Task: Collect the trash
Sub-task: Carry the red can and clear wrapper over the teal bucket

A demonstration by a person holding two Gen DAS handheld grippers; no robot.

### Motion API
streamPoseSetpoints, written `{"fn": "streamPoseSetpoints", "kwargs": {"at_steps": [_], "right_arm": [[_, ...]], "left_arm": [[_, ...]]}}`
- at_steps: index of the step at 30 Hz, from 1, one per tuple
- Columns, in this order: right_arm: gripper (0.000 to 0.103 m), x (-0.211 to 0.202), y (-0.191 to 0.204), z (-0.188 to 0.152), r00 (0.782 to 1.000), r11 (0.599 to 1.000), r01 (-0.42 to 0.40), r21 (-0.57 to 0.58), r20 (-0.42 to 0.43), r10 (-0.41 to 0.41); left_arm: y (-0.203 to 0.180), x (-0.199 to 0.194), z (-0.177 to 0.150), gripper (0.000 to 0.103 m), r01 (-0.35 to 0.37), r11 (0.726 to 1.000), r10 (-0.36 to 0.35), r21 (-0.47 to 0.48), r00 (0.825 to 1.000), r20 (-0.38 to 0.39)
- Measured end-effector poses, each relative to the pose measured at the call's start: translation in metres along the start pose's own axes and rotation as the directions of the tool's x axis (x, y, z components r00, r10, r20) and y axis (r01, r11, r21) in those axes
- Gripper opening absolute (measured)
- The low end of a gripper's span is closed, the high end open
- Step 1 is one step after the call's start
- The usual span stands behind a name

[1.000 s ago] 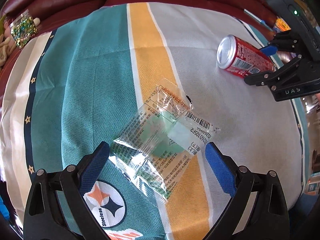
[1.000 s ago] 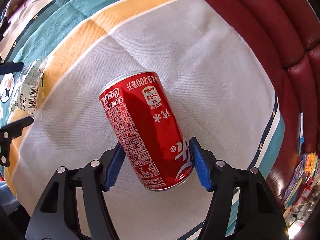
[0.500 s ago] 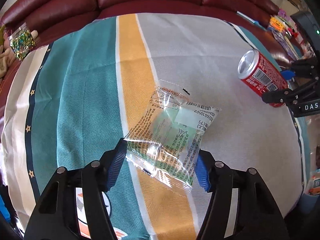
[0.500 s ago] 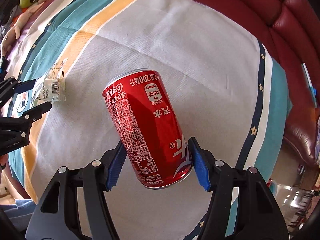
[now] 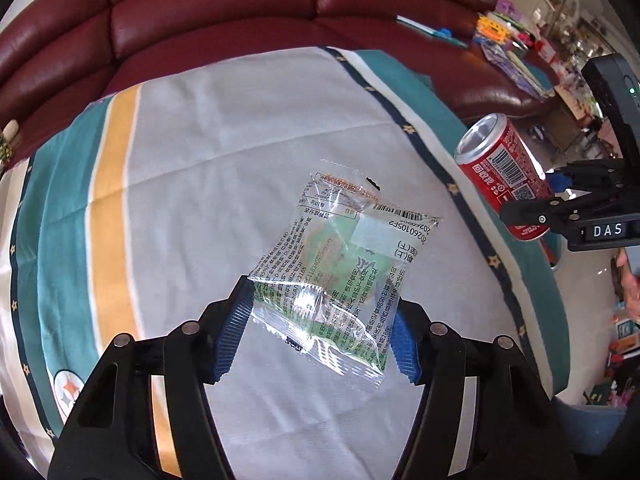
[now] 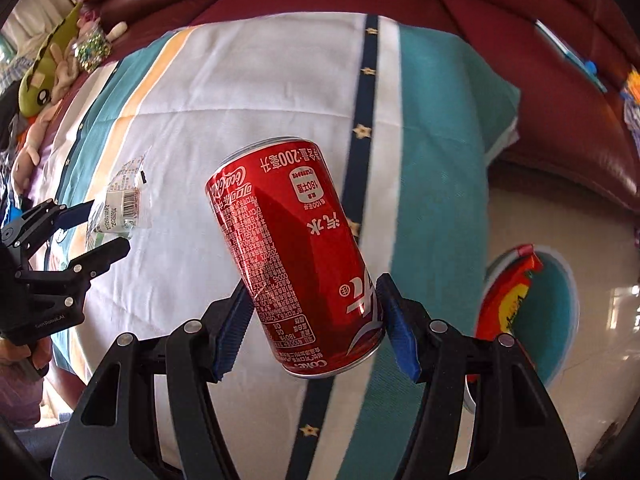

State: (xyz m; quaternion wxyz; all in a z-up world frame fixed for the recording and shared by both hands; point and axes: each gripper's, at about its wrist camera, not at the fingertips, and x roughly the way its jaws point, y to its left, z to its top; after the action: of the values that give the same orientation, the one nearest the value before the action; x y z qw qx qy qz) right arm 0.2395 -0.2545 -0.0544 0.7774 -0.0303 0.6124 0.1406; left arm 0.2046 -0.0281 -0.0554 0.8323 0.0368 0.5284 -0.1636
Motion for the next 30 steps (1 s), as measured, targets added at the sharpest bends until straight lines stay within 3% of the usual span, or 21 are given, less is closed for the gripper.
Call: {"fn": "streamPoseSetpoints", "kwargs": {"at_steps": [9,16,22,30], "right_arm": [[0.059,-0.047,-0.117,-0.065,0.995,0.971,-0.017,0.24,0.1,-0.008],[0.059,-0.076,-0.194,-0.115,0.983,0.913,-0.052,0.406,0.18,-0.024],[0.059,-0.073,-0.237,-0.143,0.98,0.869,-0.083,0.488,0.197,-0.017],[0.059,-0.069,-0.272,-0.165,0.98,0.833,-0.095,0.545,0.196,-0.016]], "left_arm": [[-0.119,0.021,0.03,0.064,0.097,0.986,-0.096,0.139,0.995,-0.016],[-0.211,0.044,0.047,0.064,0.156,0.956,-0.146,0.248,0.988,-0.059],[-0.273,0.072,0.053,0.065,0.177,0.932,-0.148,0.315,0.982,-0.114],[-0.327,0.112,0.062,0.065,0.204,0.914,-0.151,0.351,0.973,-0.173]]}}
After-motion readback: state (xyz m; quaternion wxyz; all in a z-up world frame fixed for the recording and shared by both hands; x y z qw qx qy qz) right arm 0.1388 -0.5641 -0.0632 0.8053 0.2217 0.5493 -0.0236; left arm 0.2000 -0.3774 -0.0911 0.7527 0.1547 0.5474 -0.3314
